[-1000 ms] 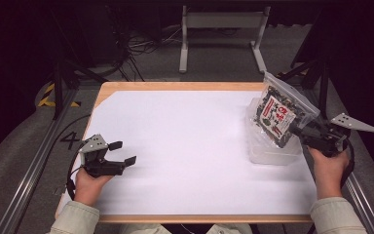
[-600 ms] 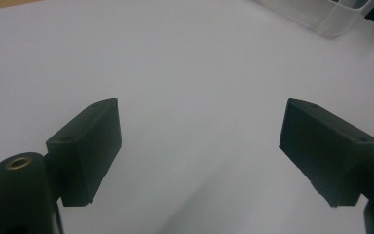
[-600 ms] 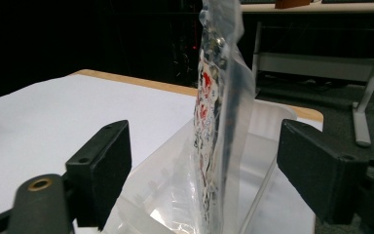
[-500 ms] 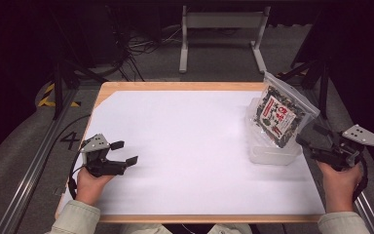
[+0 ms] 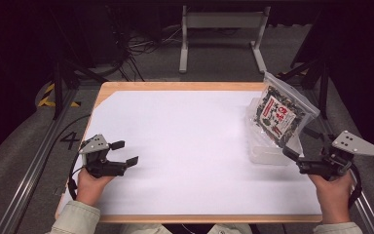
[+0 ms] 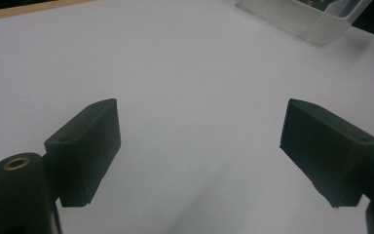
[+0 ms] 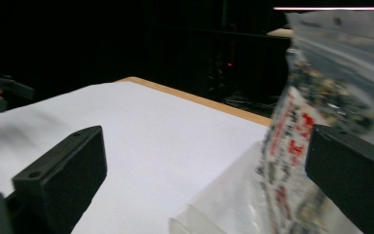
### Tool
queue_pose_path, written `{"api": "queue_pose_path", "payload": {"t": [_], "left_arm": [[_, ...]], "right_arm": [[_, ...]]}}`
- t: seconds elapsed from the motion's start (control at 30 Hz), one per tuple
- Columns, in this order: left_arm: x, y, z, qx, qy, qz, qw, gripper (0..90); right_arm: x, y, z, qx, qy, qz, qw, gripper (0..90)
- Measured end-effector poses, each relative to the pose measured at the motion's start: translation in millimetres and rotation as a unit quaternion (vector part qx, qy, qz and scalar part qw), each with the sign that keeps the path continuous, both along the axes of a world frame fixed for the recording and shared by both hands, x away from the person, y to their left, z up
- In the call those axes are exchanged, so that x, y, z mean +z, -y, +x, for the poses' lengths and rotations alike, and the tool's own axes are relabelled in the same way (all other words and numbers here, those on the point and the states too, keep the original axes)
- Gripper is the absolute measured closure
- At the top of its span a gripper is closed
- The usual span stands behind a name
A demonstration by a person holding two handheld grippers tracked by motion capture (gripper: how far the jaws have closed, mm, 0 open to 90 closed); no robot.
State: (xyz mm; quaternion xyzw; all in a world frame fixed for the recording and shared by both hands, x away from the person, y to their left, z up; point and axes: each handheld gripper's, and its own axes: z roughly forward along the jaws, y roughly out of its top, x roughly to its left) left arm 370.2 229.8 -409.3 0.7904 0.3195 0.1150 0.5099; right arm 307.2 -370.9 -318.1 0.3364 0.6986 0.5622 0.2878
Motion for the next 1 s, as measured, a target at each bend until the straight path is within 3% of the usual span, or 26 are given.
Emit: {"api": "queue_pose_path", "payload": {"t": [0.13, 0.27, 0.53, 0.7, 0.87, 1.0], "left_arm": [[0.6, 1.0, -1.3, -0.004, 0.002, -0.006, 1.0, 14.7], [0.9, 1.4, -1.9, -0.006, 0.001, -0.01, 0.9999, 13.9], [1.6, 4.0, -3.7, -0.018, 0.003, -0.015, 0.9997, 12.5], [2.3, 4.8, -4.8, -0.029, 0.009, -0.02, 0.9993, 12.0], [2.8, 5.8, -6.5, -0.036, 0.01, -0.024, 0.999, 11.5], [2.4, 5.5, -5.8, -0.037, 0.009, -0.023, 0.999, 11.3]], "right_arm": [[-0.8, -19.6, 0.2, 0.036, -0.002, -0.005, 0.9993, 0.0], [-2.7, -30.6, -0.1, 0.053, -0.002, -0.006, 0.9986, 0.0], [-15.3, -50.2, 2.5, 0.074, -0.013, -0.014, 0.9971, 0.0], [-23.5, -61.4, 1.9, 0.086, -0.006, -0.019, 0.9961, 0.0], [-34.2, -72.1, 8.1, 0.102, -0.032, -0.03, 0.9938, 0.0], [-44.5, -76.5, 12.7, 0.108, -0.04, -0.028, 0.993, 0.0]]}}
